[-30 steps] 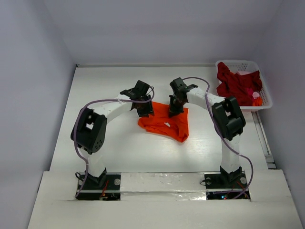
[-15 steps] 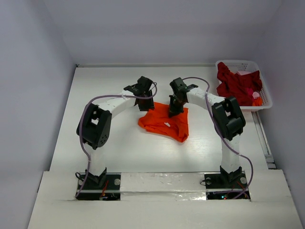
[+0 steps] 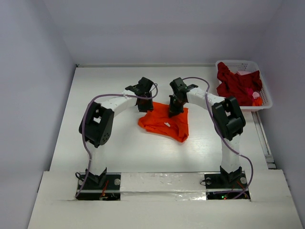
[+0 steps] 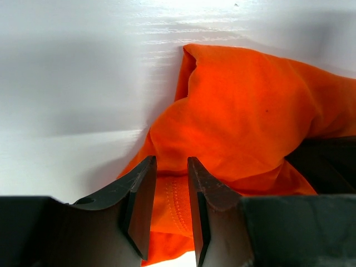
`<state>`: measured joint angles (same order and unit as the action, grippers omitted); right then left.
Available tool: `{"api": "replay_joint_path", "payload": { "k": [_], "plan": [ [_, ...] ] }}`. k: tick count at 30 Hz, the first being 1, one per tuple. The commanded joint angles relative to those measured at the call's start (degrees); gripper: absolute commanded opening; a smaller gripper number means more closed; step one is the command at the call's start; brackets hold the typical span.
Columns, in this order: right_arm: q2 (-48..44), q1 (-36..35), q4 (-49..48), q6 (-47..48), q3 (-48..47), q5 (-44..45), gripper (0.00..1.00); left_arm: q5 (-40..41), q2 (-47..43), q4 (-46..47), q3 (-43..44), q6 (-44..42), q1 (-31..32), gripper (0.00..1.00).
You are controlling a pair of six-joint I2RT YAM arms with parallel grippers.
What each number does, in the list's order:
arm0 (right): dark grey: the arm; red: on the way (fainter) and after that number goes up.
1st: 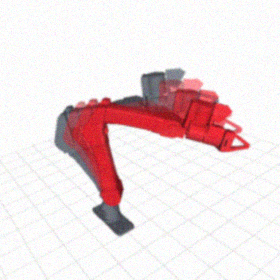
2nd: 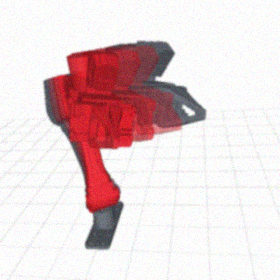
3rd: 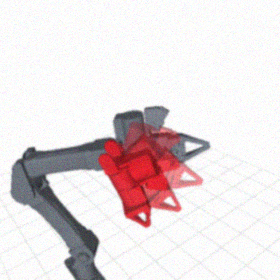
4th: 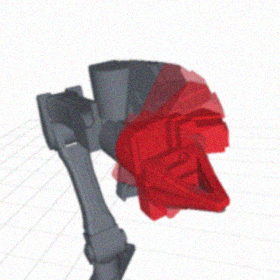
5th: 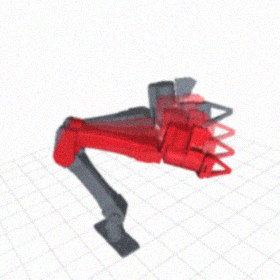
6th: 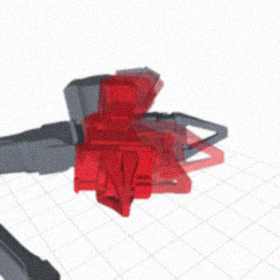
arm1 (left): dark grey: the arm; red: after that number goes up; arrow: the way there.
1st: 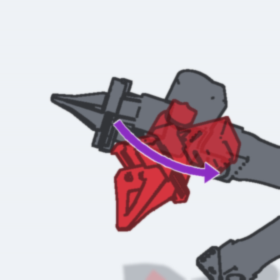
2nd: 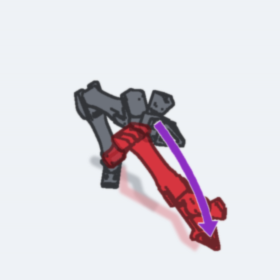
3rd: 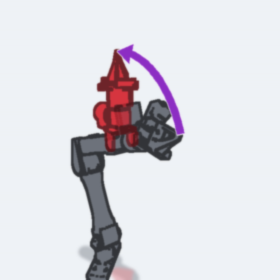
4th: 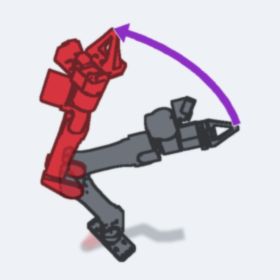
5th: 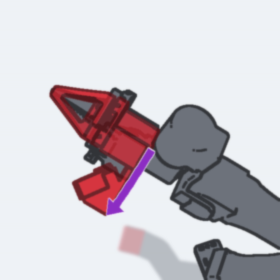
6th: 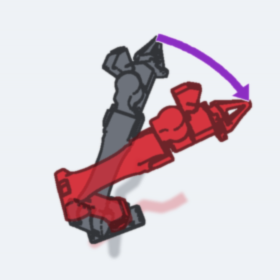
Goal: Fold and stack the t-shirts
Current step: Smooth out wrinkles on the folded tshirt
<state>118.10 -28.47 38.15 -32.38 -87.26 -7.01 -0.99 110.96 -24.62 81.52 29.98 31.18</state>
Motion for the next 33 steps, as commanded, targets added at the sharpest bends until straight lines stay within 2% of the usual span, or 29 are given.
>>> {"api": "replay_joint_path", "payload": {
  "k": [1, 19, 26, 29, 33],
  "plan": [
    [-1.12, -0.01, 0.52, 1.27, -0.01, 1.03, 0.0, -1.82, -0.3, -0.78, 0.93, -1.67, 0.63, 0.25],
    [-0.77, -0.01, 0.43, 1.18, -0.36, 0.68, 0.0, -6.04, 0.84, -2.97, 1.28, -4.66, 1.69, 0.25],
    [-0.68, -0.01, 0.43, 1.18, -0.1, 0.59, 0.0, -4.72, 0.49, -3.85, 1.63, -4.4, 1.69, 0.13],
    [-0.59, -0.01, 0.34, 1.18, -0.19, 0.41, 0.0, -4.72, 0.66, -4.55, 2.15, -4.58, 1.69, 0.15],
    [-0.59, -0.01, 0.26, 1.09, -0.01, 0.33, 0.0, -4.63, 0.23, -5.35, 2.77, -5.01, 2.21, 0.25]
  ]
}}
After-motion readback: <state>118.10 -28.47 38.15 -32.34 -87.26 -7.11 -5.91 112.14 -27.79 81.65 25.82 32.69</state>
